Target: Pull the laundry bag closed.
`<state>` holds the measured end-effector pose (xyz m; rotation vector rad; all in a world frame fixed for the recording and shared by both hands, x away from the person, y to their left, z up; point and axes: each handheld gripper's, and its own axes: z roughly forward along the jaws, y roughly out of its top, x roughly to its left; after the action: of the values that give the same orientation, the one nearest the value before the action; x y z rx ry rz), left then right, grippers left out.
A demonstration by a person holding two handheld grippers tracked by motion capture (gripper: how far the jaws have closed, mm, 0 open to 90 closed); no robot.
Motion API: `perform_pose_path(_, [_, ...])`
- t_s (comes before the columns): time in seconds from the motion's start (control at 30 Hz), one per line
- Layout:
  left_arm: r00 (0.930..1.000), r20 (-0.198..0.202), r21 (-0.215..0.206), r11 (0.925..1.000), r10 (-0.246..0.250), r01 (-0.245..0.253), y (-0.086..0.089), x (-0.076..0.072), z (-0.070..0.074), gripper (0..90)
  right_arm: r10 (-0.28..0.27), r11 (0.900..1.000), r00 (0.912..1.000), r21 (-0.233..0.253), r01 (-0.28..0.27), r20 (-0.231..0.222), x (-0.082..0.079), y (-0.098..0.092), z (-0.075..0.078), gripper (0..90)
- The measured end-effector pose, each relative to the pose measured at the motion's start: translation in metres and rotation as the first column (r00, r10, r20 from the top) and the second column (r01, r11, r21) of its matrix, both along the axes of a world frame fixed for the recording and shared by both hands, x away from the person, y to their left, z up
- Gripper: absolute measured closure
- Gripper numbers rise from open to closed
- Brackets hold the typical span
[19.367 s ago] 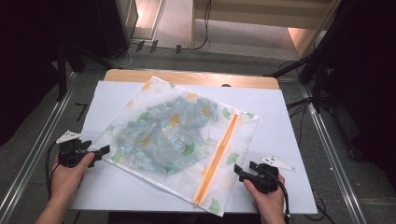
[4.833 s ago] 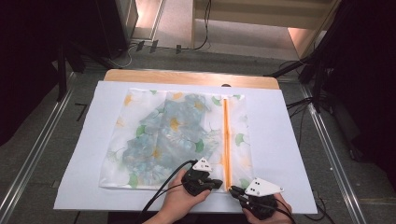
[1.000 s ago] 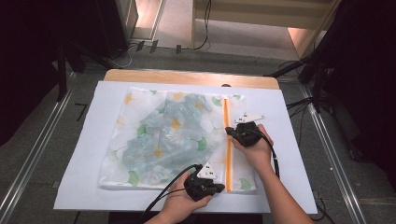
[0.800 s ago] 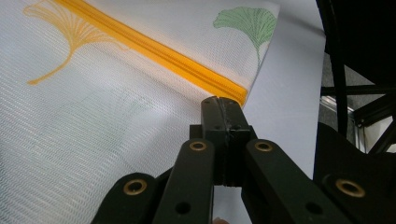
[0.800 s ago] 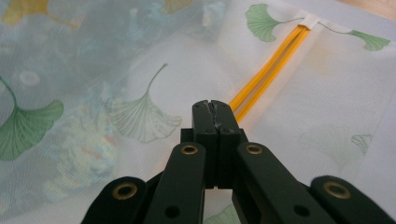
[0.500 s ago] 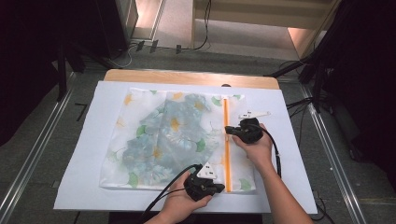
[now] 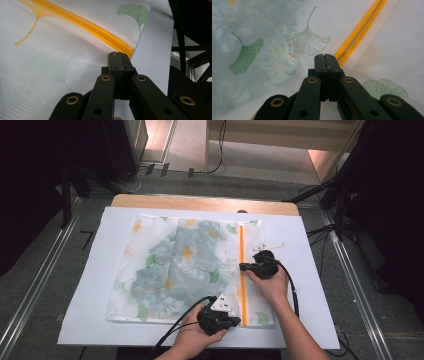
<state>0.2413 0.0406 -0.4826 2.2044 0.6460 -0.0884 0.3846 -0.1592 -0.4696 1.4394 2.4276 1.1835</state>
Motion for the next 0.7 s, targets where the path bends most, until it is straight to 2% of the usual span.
perform_pose_path(0.03, [1.0, 0.0, 0.0, 1.0, 0.0, 0.0, 0.0, 0.0, 0.0, 90.0, -0.003, 1.0, 1.0, 0.013, 0.003, 0.002, 0.0, -0.001, 0.001, 90.0])
perform_pose_path(0.17, [1.0, 0.001, 0.0, 1.0, -0.001, 0.001, 0.0, 0.0, 0.0, 90.0, 0.032, 0.999, 0.9991, -0.003, -0.032, 0.028, -0.002, -0.002, 0.002, 90.0])
perform_pose_path(0.23, [1.0, 0.002, 0.004, 1.0, -0.002, 0.002, 0.0, 0.0, 0.0, 90.0, 0.046, 0.999, 0.9986, -0.005, -0.046, 0.026, -0.002, -0.002, 0.002, 90.0])
perform_pose_path(0.33, [1.0, 0.001, 0.0, 1.0, -0.001, 0.001, 0.0, 0.0, 0.0, 90.0, 0.066, 0.997, 0.9968, -0.042, -0.065, 0.045, -0.002, 0.001, -0.001, 89.8])
perform_pose_path(0.47, [1.0, 0.001, -0.001, 1.0, 0.0, 0.0, 0.0, 0.0, 0.0, 90.0, 0.089, 0.995, 0.9949, -0.048, -0.086, 0.049, -0.001, 0.004, -0.003, 88.3])
perform_pose_path(0.57, [1.0, 0.001, 0.0, 1.0, -0.001, 0.001, 0.0, 0.0, 0.0, 90.0, 0.09, 0.992, 0.9931, -0.096, -0.082, 0.075, -0.003, 0.008, -0.003, 90.0])
perform_pose_path(0.7, [1.0, 0.003, 0.004, 1.0, -0.002, 0.002, 0.0, 0.0, 0.0, 90.0, 0.092, 0.99, 0.992, -0.114, -0.082, 0.086, -0.003, 0.009, -0.002, 90.0])
